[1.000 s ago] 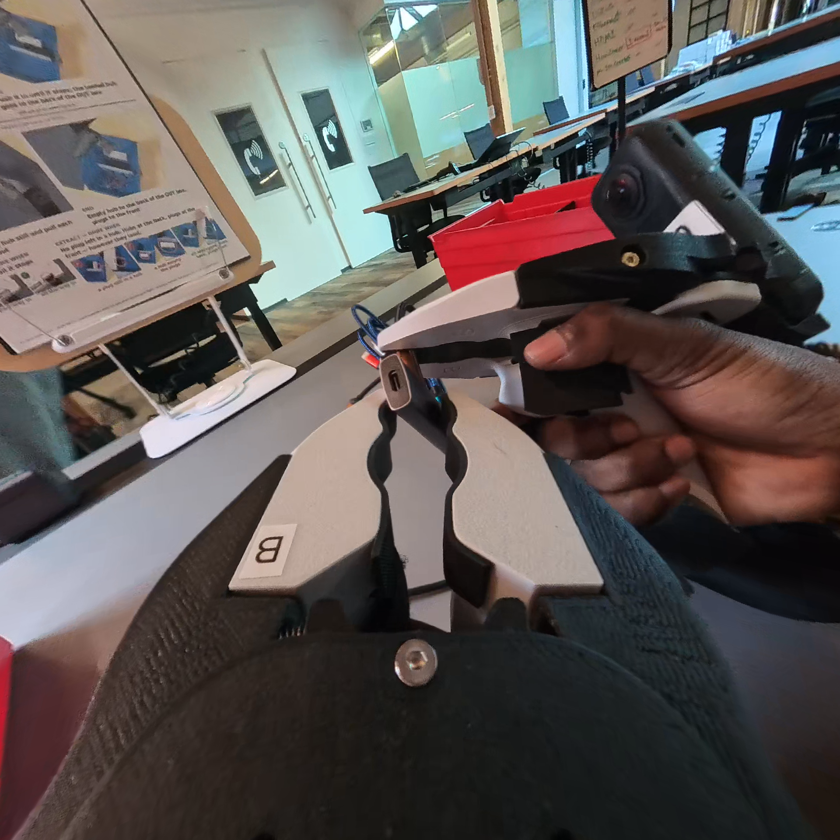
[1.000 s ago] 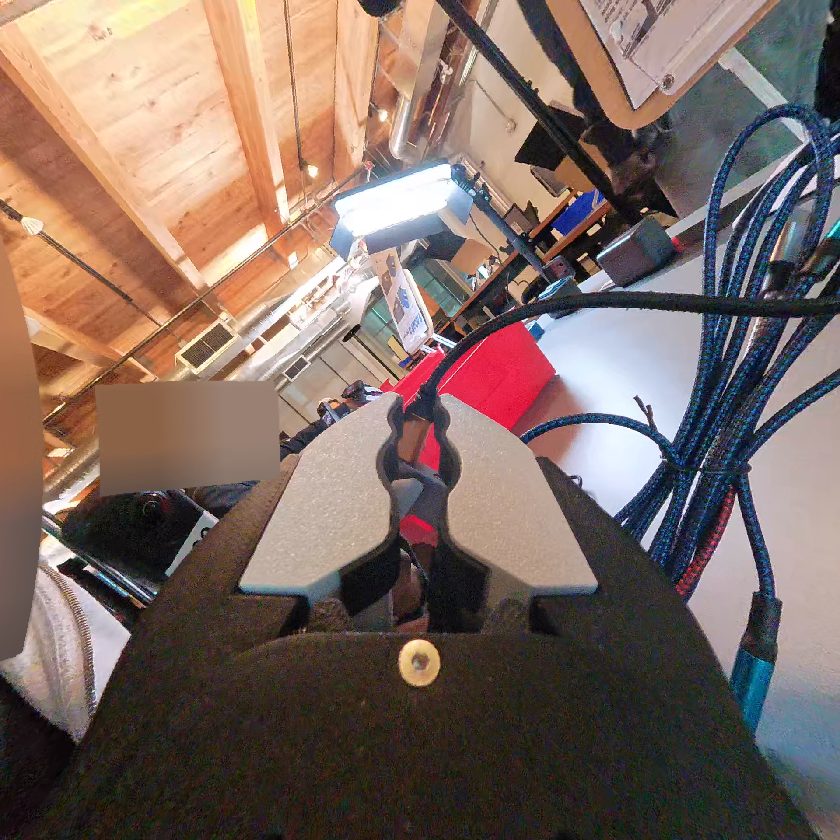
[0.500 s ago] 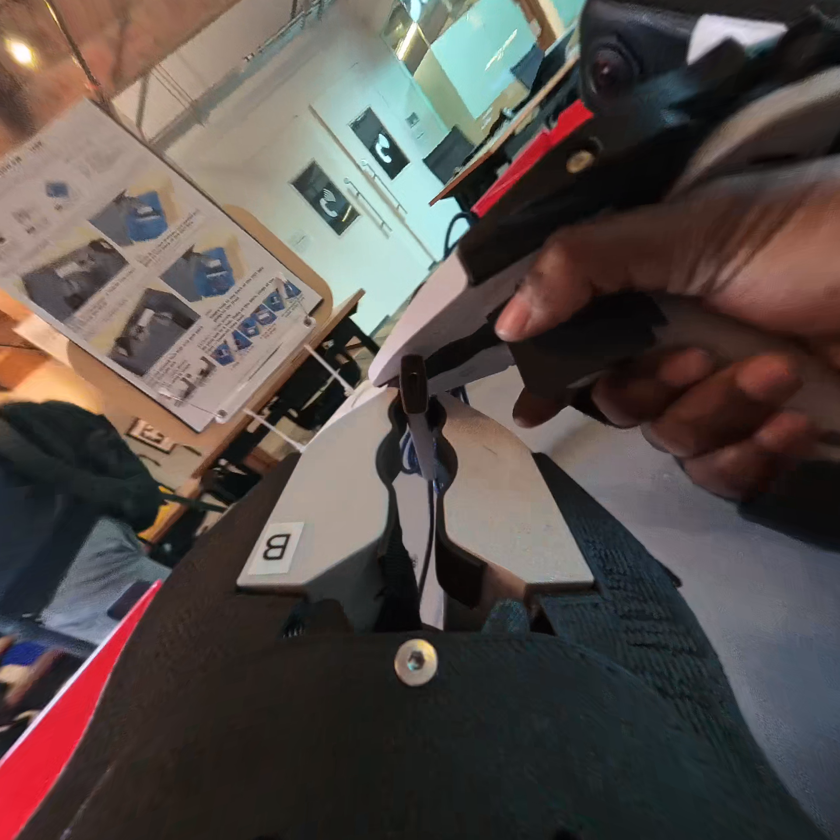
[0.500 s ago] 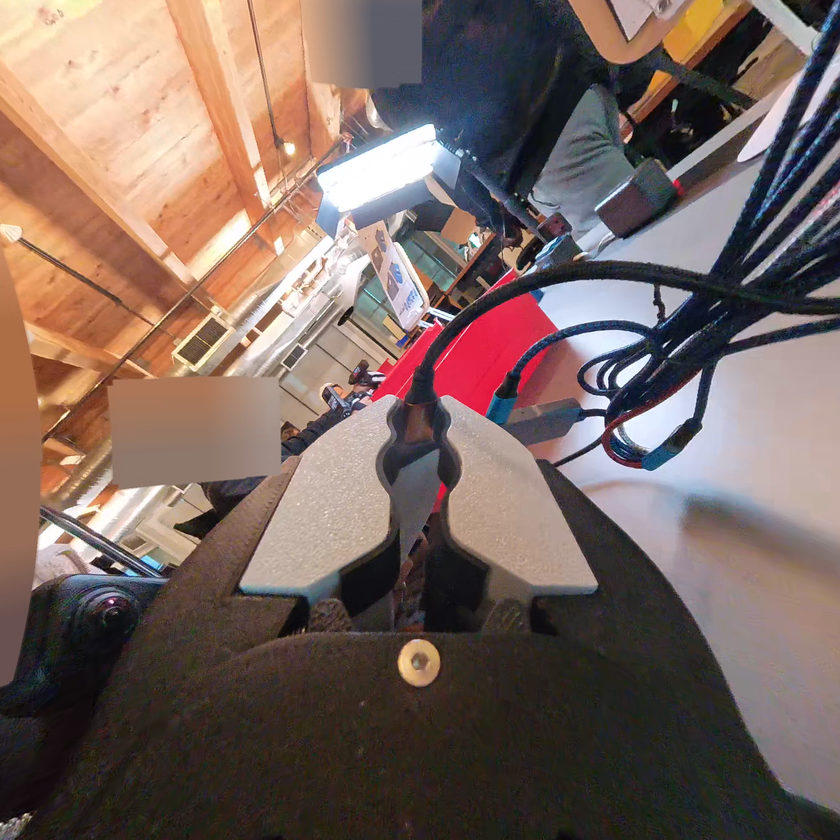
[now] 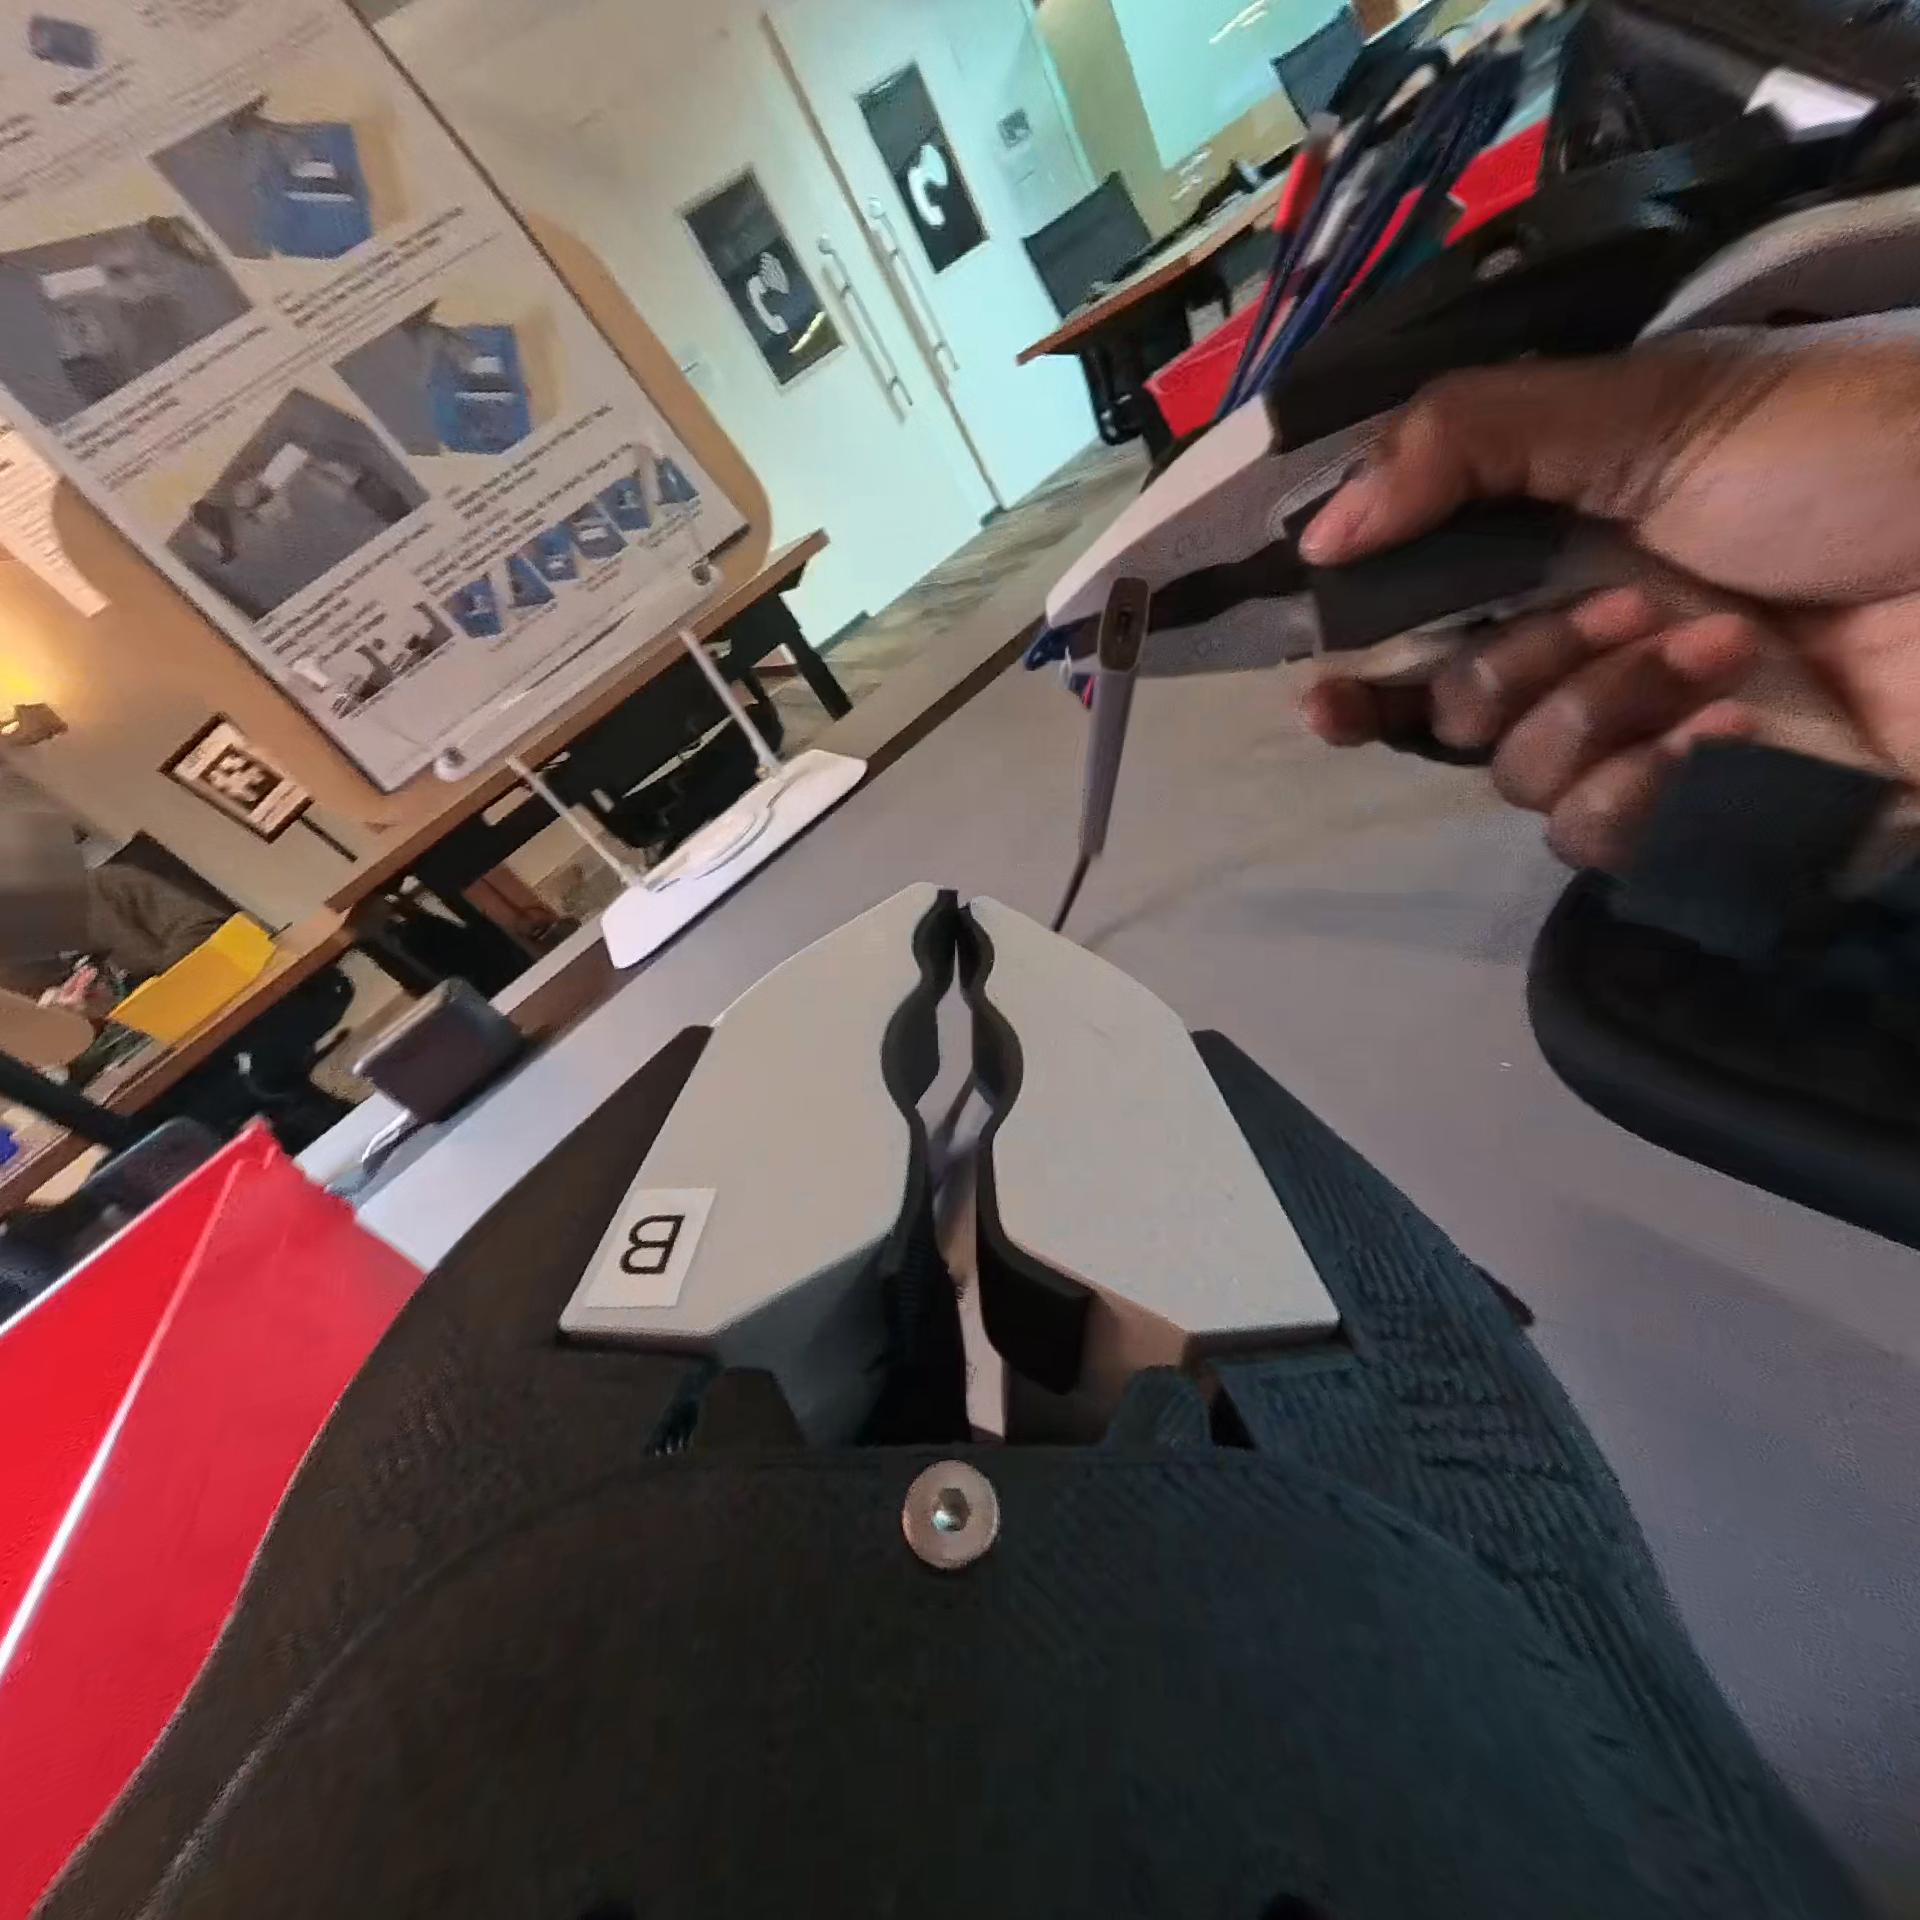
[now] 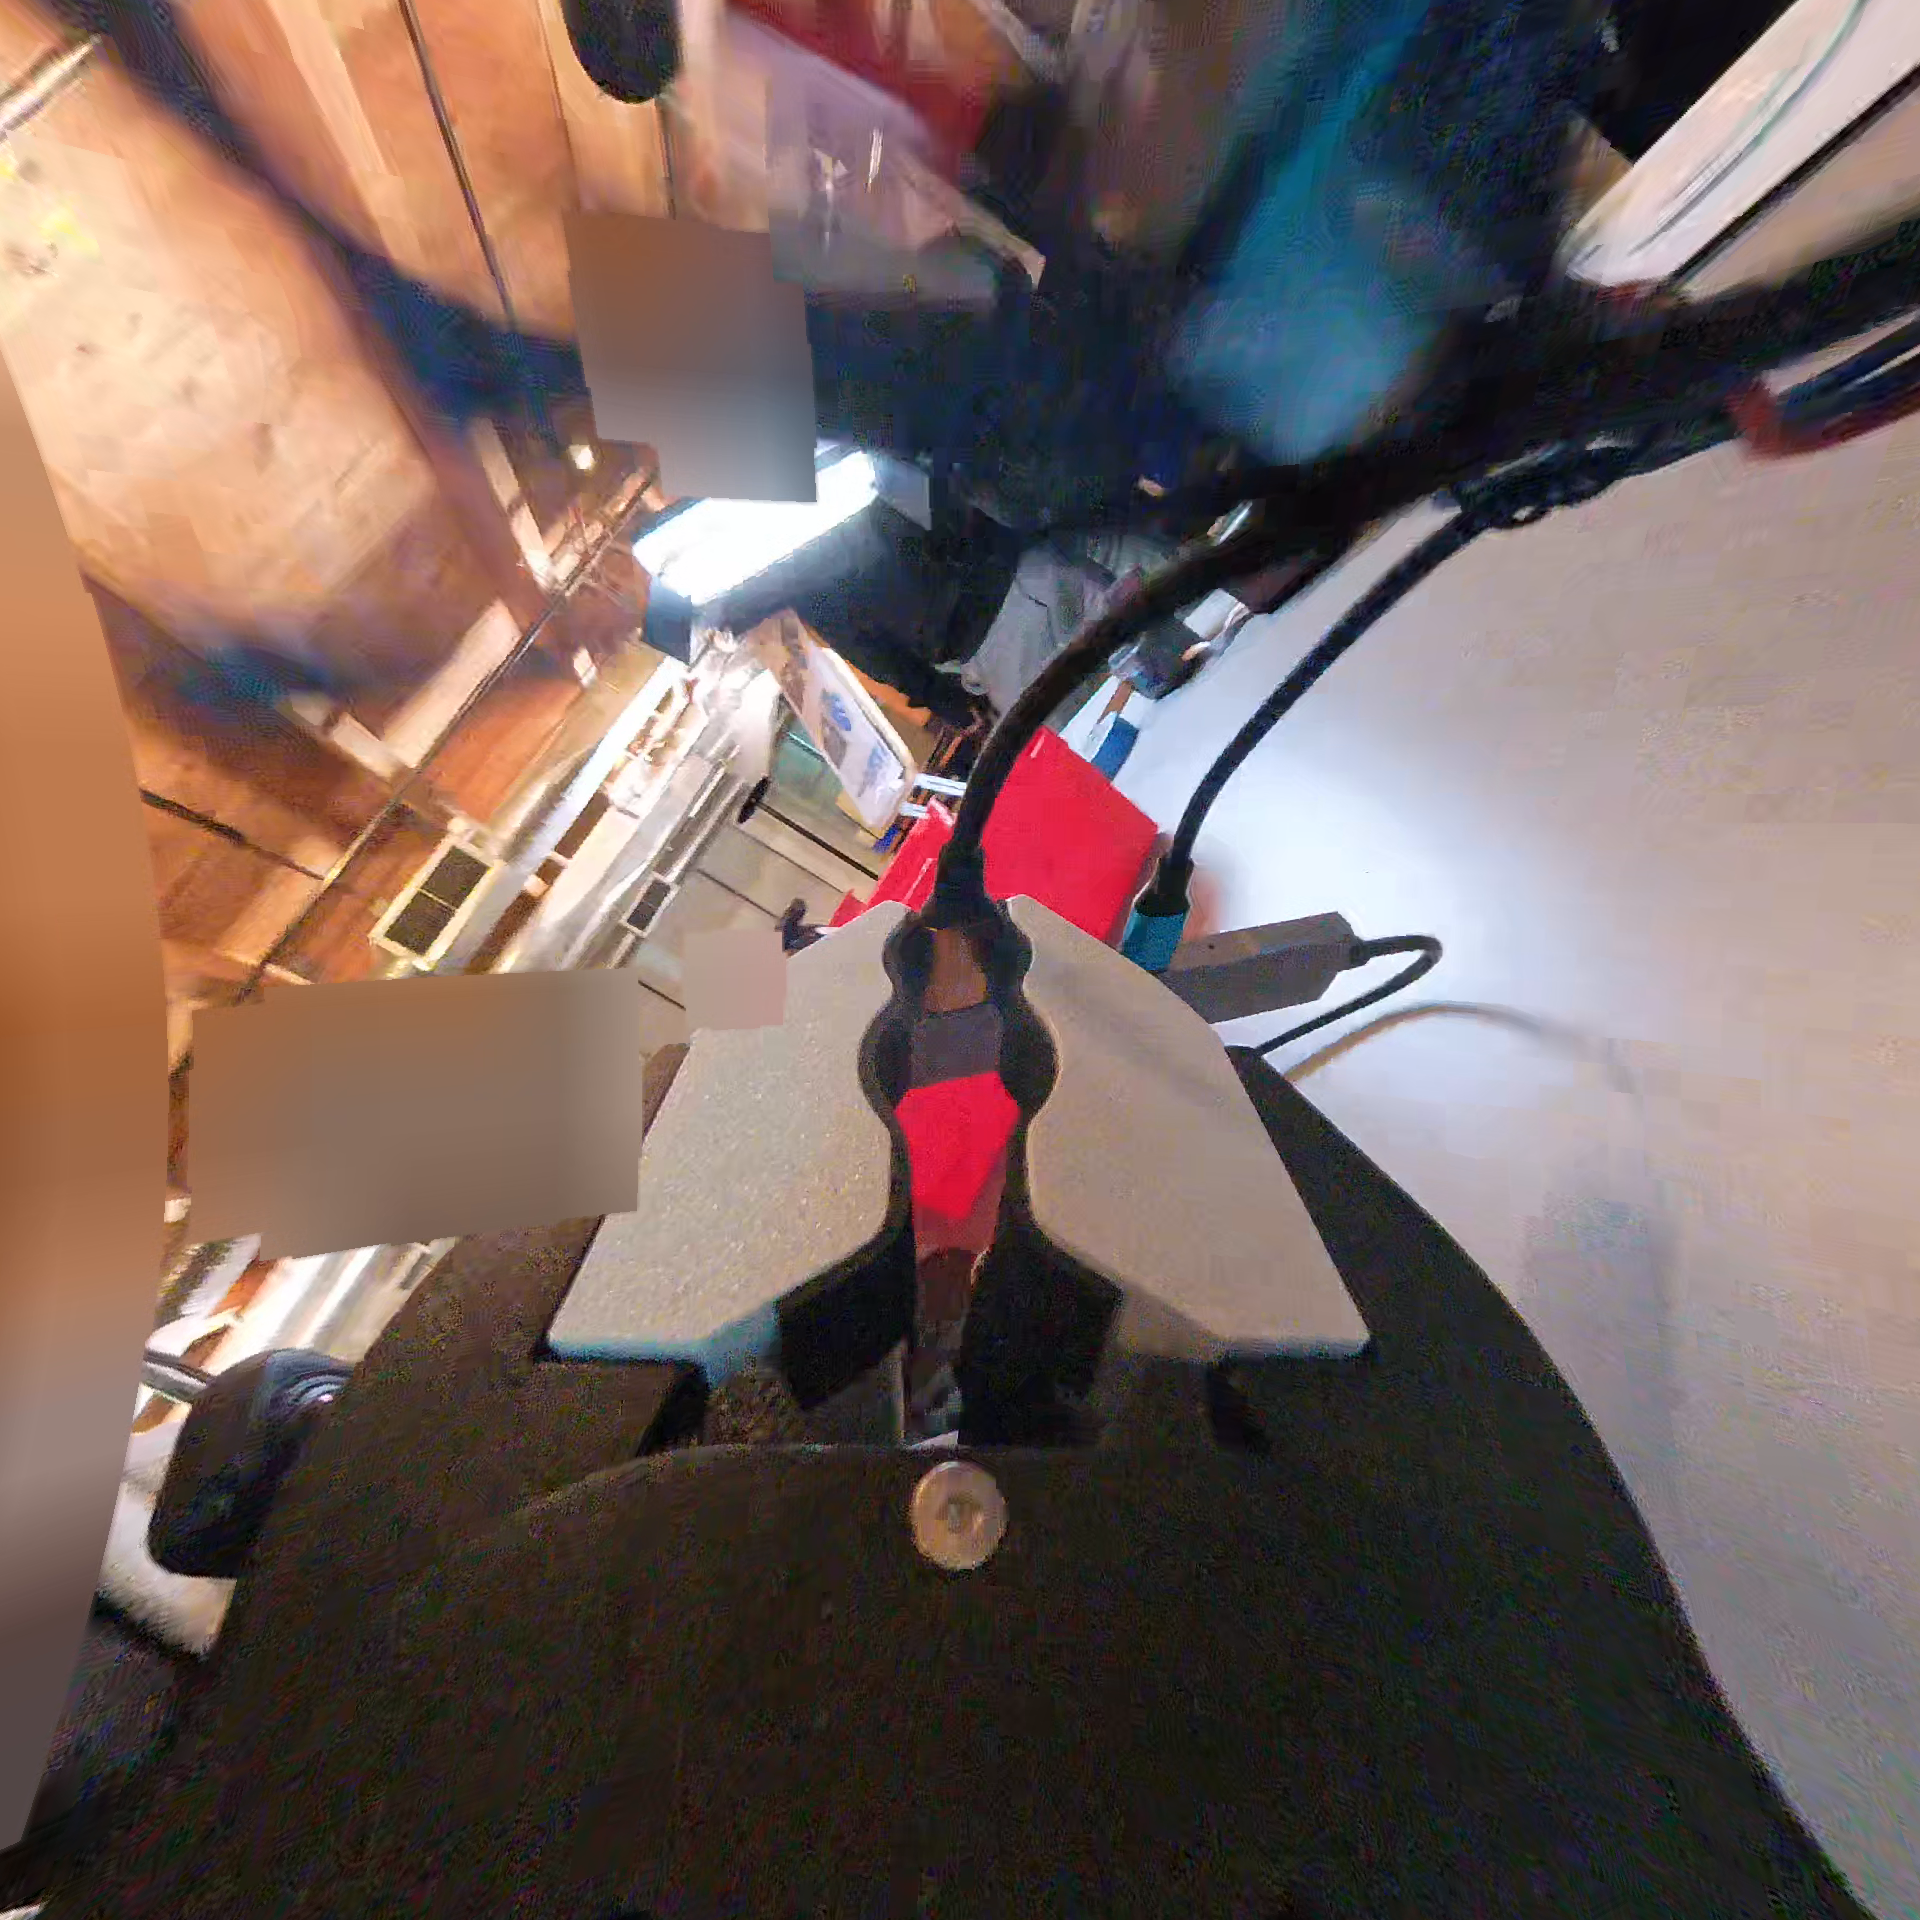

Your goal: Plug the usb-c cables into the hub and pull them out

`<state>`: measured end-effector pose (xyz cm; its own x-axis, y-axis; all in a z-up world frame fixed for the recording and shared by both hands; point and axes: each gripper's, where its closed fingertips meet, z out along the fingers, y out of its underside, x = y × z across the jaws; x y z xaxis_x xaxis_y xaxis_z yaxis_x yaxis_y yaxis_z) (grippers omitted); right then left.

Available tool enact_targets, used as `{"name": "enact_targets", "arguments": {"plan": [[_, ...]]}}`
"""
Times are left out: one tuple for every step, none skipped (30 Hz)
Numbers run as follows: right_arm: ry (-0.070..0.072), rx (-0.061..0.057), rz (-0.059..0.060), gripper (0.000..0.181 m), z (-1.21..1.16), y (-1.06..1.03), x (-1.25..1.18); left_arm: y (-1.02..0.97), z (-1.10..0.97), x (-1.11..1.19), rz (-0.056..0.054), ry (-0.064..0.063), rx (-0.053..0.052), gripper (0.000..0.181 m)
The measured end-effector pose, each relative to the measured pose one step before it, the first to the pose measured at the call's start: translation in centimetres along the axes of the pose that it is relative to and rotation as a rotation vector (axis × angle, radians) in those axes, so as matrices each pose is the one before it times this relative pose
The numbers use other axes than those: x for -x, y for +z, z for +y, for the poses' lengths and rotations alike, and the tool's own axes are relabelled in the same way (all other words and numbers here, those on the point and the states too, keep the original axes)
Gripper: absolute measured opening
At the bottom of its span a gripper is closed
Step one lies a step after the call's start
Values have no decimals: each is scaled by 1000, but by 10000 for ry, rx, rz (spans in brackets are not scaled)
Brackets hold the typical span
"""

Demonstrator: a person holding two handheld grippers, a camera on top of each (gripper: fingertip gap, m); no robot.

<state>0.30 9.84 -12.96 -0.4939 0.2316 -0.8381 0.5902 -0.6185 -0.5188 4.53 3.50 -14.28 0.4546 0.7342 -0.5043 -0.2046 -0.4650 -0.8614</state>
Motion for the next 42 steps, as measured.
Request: {"name": "enact_targets", "arguments": {"plan": [[129,-195,-226,12,-156,185,676,668,10,32,304,70,8,0],[-257,-287,-101,12,-367,238,511,541,-41,-49,206,-80,7,8],[-405,-35,-34,15,17,292,322,345,-366,-768,650,-20,-206,21],[-285,137,2,15,400,319,254,273,-327,-395,337,-78,-144,28],[-42,75,-97,15,393,256,355,227,-319,3,28,-10,-128,31],[149,-17,-223,14,216,248,405,241,-324,-9,13,48,-147,32],[271,16,-164,12,219,240,197,200,-306,-150,67,43,-107,33],[300,81,-101,12,349,199,35,135,-260,48,-74,49,-88,33],[265,45,-69,12,369,151,-56,17,-367,309,-223,54,-190,33],[154,-27,-4,12,328,109,-140,-91,-493,576,-372,-10,-296,32],[3,-71,99,15,276,125,-208,-72,-462,638,-419,-118,-272,32],[38,-217,100,12,90,115,-185,21,-158,573,-423,-162,-77,32],[231,-389,30,12,-171,109,-64,153,275,200,-224,25,194,33],[264,-447,54,15,-212,118,-76,218,495,280,-356,196,327,33],[162,-368,78,12,-61,174,-85,169,339,234,-359,239,212,33],[137,-413,-9,12,-93,177,35,3,-35,266,-337,69,-24,34],[219,-418,-50,12,-68,197,109,-12,-100,262,-252,-150,-66,33],[252,-414,-87,12,-104,192,128,10,-12,278,-184,-260,-35,32],[270,-333,-113,12,-93,236,99,14,5,397,-170,-361,-48,32],[222,-267,-89,12,-34,311,32,47,32,406,-122,-426,13,32],[172,-201,-24,12,52,355,-61,107,74,352,-77,-363,36,30],[99,-98,19,12,87,399,-128,129,161,304,-46,-253,79,27],[-55,17,-5,12,202,367,-81,76,165,406,-113,-134,51,26],[-152,50,-6,12,200,343,-59,14,140,387,-86,-108,43,26],[-211,112,21,12,251,261,21,-20,86,276,11,-221,4,25],[-295,140,59,12,222,190,34,-19,140,148,128,-300,51,24],[-306,63,38,12,90,140,52,11,186,91,148,-201,97,23],[-252,-18,-3,12,5,73,128,9,150,76,96,-139,70,24],[-212,-62,-7,12,-48,15,115,5,11,1,88,-160,-24,24],[-147,-53,17,12,-80,33,57,-17,-85,-50,62,-92,-62,22],[-55,-75,25,12,-166,34,-10,-18,-16,-27,23,32,-7,23],[7,-109,40,12,-257,21,-70,-71,-108,-119,64,54,-93,24],[17,-121,34,12,-317,-22,-108,-133,-274,-287,167,72,-215,24],[-18,-123,31,12,-370,19,-95,-137,-321,-322,171,75,-232,25],[-59,-76,0,12,-285,38,-39,-53,-405,-208,75,-11,-251,25],[-158,-41,-63,12,-184,34,125,50,-379,-117,20,-79,-193,24],[-274,10,-55,13,-69,-19,166,94,-158,-79,65,-140,-22,26],[-322,97,-40,13,98,-32,185,154,-47,-340,309,-260,74,32],[-339,96,-46,13,130,-42,209,192,138,-108,128,-336,161,32],[-312,97,27,13,135,-29,124,132,151,-100,94,-232,125,32],[-209,38,44,13,27,-40,77,60,49,15,14,-161,44,32],[-106,-25,-48,13,-62,-56,131,13,-39,-4,38,-116,3,33]]}}
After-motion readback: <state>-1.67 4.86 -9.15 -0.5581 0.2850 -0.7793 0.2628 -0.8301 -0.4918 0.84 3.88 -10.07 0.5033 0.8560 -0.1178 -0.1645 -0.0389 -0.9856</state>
